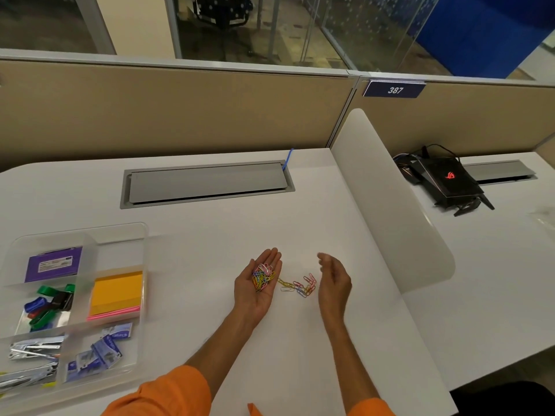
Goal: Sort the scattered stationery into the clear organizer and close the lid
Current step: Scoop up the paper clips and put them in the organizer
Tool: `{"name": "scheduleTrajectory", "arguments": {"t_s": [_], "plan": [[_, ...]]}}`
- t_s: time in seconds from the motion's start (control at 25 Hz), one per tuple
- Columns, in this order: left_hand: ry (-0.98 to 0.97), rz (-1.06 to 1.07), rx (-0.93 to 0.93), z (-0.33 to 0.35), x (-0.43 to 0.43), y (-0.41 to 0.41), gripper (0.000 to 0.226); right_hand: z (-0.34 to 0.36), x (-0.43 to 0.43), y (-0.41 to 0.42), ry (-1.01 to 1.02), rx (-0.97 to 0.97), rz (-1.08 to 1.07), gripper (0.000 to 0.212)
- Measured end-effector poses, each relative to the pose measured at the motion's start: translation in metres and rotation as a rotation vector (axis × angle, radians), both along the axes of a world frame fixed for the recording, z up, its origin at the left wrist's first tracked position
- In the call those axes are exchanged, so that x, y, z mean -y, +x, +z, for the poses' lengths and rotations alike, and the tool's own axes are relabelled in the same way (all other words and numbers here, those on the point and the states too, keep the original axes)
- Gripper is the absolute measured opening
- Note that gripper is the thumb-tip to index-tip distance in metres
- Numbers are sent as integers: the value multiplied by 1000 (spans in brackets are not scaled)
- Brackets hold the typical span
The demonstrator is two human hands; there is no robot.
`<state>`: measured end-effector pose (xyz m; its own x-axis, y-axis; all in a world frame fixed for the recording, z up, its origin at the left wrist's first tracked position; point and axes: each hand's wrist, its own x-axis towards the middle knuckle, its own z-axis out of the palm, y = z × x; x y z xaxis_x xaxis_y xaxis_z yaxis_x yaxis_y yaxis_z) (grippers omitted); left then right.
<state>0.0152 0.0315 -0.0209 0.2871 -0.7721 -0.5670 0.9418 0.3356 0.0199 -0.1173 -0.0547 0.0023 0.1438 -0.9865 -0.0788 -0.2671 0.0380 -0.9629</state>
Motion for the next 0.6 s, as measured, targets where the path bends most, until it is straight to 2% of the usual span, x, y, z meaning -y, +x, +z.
{"name": "scheduleTrajectory", "arguments": {"t_s": [0.08, 0.12, 0.28, 0.36, 0.44, 0.6], "plan": [[-35, 4, -13, -6, -8, 5, 42, -11, 7, -20, -36, -150, 44, 10], [-23, 18, -12, -6, -10, 8, 42, -19, 9, -30, -72, -227, 111, 16], [-18, 48, 8, -4, -18, 12, 41, -49, -11, -37, -190, -492, 368, 67], [4, 40, 23, -5, -21, 14, 41, -61, -23, -24, -349, -694, 456, 81], [20, 35, 31, -5, -24, 15, 42, -63, -30, -6, -443, -799, 502, 76], [34, 33, 40, -7, -27, 17, 41, -59, -32, 18, -500, -779, 564, 46]]}}
